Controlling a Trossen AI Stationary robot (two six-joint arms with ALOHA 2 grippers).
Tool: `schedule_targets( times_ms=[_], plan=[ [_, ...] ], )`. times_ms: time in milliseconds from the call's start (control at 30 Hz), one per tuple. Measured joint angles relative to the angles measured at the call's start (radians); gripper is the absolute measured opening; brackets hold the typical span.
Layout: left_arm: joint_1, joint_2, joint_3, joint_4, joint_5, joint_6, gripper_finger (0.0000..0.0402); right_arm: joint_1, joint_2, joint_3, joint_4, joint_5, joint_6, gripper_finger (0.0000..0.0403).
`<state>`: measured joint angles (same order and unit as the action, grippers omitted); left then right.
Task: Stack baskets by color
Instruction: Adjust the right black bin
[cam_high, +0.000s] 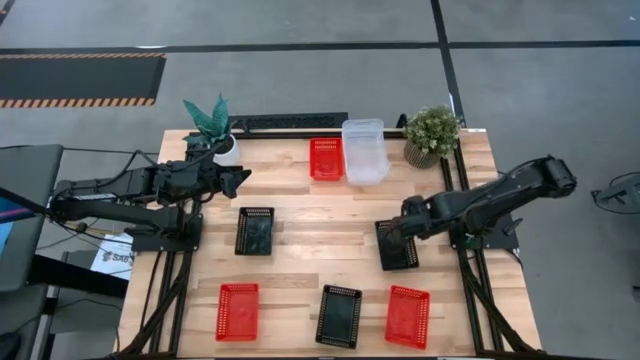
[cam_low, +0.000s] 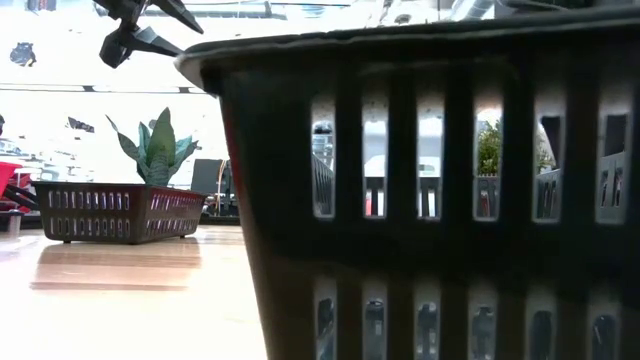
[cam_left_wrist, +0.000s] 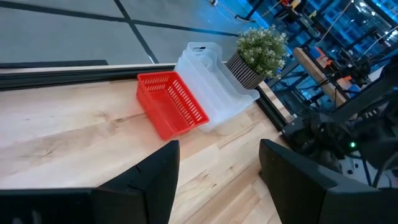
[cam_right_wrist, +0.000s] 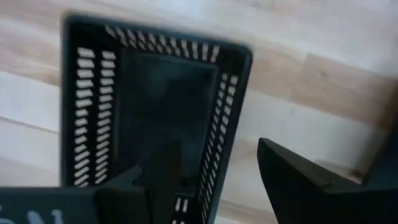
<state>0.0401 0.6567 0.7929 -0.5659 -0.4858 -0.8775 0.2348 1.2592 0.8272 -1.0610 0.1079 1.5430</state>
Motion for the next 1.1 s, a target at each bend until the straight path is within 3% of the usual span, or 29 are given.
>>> schedule_targets(
  times_ms=[233,433,700,1100],
  plan=[
    [0.0,0.0,0.0,-0.001,0.0,0.012,0.0209,0.036,0.063,-0.012,0.081,-0.018,0.039,0.0226],
    [0.0,0.0,0.0,-0.001,0.001,0.012,0.0209,0.052,0.069,-0.092,0.191,-0.053,0.088,0.0195],
    [0.0,0.0,0.0,-0.002,0.003,0.013,0.0209,0.052,0.04,-0.097,0.222,-0.056,0.083,0.0148],
    [0.0,0.0,0.0,-0.002,0.004,0.02,0.0209,0.051,-0.103,-0.062,0.202,0.02,0.069,0.0172]
  ],
)
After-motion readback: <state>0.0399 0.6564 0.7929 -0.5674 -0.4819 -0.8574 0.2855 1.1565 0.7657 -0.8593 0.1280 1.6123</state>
